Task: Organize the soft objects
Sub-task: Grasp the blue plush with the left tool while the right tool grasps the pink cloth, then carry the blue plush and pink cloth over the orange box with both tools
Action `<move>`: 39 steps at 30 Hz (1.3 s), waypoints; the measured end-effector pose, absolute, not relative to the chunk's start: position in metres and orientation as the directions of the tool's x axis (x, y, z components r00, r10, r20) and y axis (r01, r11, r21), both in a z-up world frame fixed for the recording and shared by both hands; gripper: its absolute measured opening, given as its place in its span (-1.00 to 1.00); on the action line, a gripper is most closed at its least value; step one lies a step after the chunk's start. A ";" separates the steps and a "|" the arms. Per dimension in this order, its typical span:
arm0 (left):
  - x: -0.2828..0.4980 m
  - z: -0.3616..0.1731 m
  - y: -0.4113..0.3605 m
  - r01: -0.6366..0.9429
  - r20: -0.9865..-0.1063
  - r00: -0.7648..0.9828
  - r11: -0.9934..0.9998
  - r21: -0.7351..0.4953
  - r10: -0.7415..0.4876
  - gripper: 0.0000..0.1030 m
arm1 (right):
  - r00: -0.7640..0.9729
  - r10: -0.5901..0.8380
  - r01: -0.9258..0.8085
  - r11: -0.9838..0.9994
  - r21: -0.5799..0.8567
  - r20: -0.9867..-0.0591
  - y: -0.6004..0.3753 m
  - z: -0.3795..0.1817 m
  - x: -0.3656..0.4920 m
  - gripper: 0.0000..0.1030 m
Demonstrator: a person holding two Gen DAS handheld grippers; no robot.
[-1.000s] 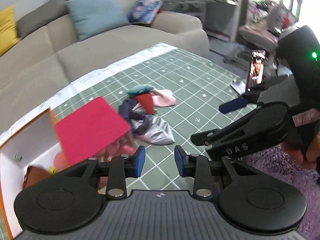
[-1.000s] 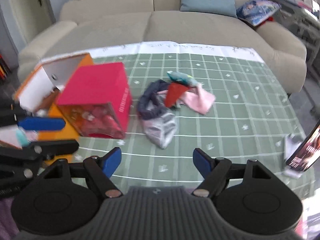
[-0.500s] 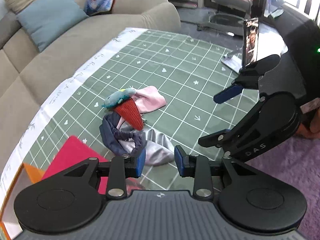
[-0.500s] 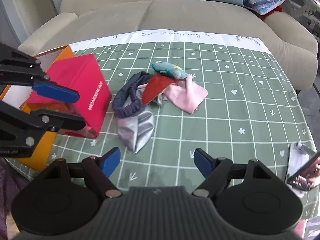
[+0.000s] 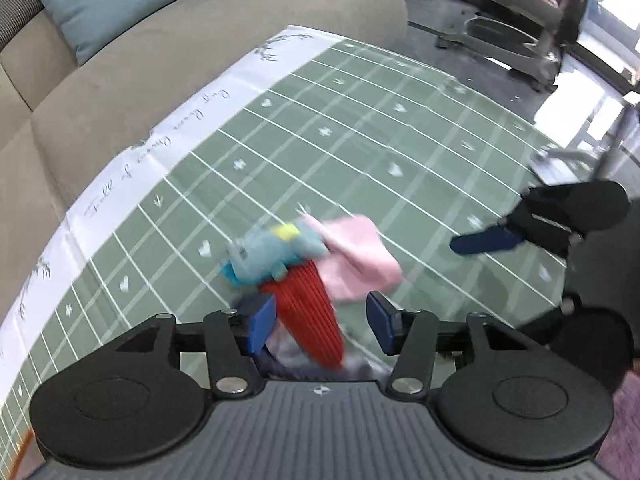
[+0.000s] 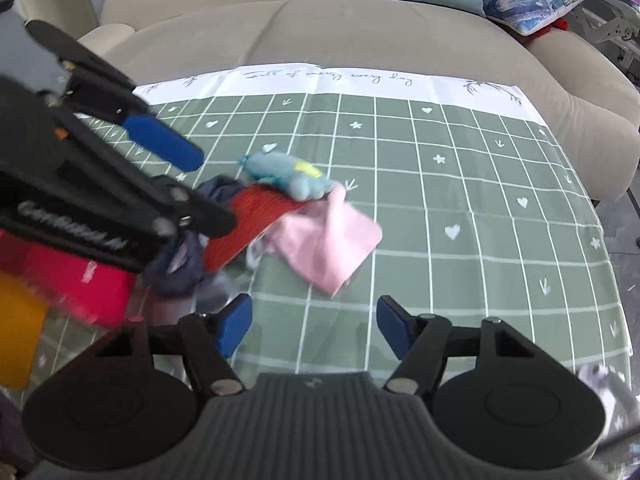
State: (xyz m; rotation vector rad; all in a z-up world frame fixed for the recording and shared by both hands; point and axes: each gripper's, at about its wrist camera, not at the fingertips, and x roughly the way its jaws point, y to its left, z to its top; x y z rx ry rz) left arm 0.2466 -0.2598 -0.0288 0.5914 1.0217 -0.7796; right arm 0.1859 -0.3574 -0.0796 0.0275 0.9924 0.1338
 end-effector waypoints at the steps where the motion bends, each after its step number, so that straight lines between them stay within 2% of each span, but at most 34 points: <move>1: 0.254 -0.032 -0.264 0.795 -0.907 0.310 0.600 0.084 -0.285 0.31 | 0.541 0.125 -0.099 0.992 0.084 -0.832 -0.359 -0.082 0.192 0.32; 4: 0.274 -0.042 -0.277 0.790 -0.906 0.326 0.604 0.105 -0.269 0.33 | 0.541 0.126 -0.089 0.992 0.093 -0.831 -0.363 -0.091 0.210 0.28; 6: 0.284 -0.051 -0.286 0.801 -0.914 0.319 0.587 0.118 -0.251 0.33 | 0.540 0.135 -0.084 0.991 0.107 -0.831 -0.365 -0.096 0.221 0.18; 12: 0.296 -0.075 -0.311 0.853 -0.920 0.353 0.462 0.242 -0.171 0.37 | 0.532 0.146 -0.104 0.989 0.107 -0.834 -0.368 -0.112 0.242 0.16; 14: 0.302 -0.080 -0.314 0.860 -0.926 0.342 0.451 0.238 -0.162 0.36 | 0.532 0.162 -0.114 0.986 0.119 -0.831 -0.367 -0.116 0.244 0.13; 15: 0.305 -0.083 -0.315 0.859 -0.929 0.335 0.455 0.233 -0.157 0.35 | 0.528 0.164 -0.115 0.986 0.121 -0.833 -0.366 -0.119 0.245 0.05; 16: 0.308 -0.086 -0.316 0.860 -0.933 0.328 0.457 0.228 -0.151 0.22 | 0.523 0.164 -0.114 0.986 0.122 -0.836 -0.366 -0.121 0.247 -0.02; 19: 0.313 -0.095 -0.317 0.861 -0.940 0.313 0.460 0.220 -0.137 0.01 | 0.533 0.144 -0.116 0.989 0.096 -0.834 -0.362 -0.124 0.245 -0.23; 20: 0.313 -0.096 -0.316 0.861 -0.938 0.316 0.458 0.220 -0.144 -0.06 | 0.538 0.124 -0.119 0.990 0.071 -0.834 -0.360 -0.125 0.244 -0.34; 21: 0.311 -0.096 -0.316 0.864 -0.934 0.323 0.450 0.226 -0.151 -0.17 | 0.542 0.098 -0.120 0.992 0.038 -0.834 -0.357 -0.125 0.243 -0.52; 22: 0.309 -0.097 -0.317 0.867 -0.932 0.330 0.440 0.236 -0.152 -0.24 | 0.547 0.075 -0.121 0.993 0.009 -0.833 -0.355 -0.125 0.242 -0.60; 24: 0.304 -0.095 -0.316 0.867 -0.923 0.354 0.425 0.262 -0.153 -0.35 | 0.552 0.073 -0.122 0.993 0.006 -0.831 -0.355 -0.126 0.242 -0.96; 25: 0.303 -0.095 -0.317 0.867 -0.921 0.357 0.422 0.266 -0.154 -0.41 | 0.553 0.061 -0.124 0.992 -0.009 -0.831 -0.354 -0.126 0.243 -1.00; 27: 0.300 -0.092 -0.316 0.863 -0.914 0.373 0.420 0.280 -0.159 -0.50 | 0.552 0.052 -0.125 0.992 -0.022 -0.832 -0.352 -0.125 0.243 -1.00; 28: 0.300 -0.090 -0.315 0.860 -0.911 0.380 0.424 0.284 -0.162 -0.61 | 0.552 0.053 -0.125 0.992 -0.020 -0.832 -0.352 -0.125 0.242 -1.00; 30: 0.298 -0.083 -0.313 0.849 -0.903 0.394 0.443 0.287 -0.171 -0.64 | 0.558 0.059 -0.125 0.992 -0.013 -0.828 -0.351 -0.119 0.237 -1.00; 39: 0.280 -0.034 -0.285 0.818 -0.877 0.409 0.527 0.231 -0.251 -0.66 | 0.587 0.104 -0.082 0.994 0.069 -0.803 -0.362 -0.086 0.205 -1.00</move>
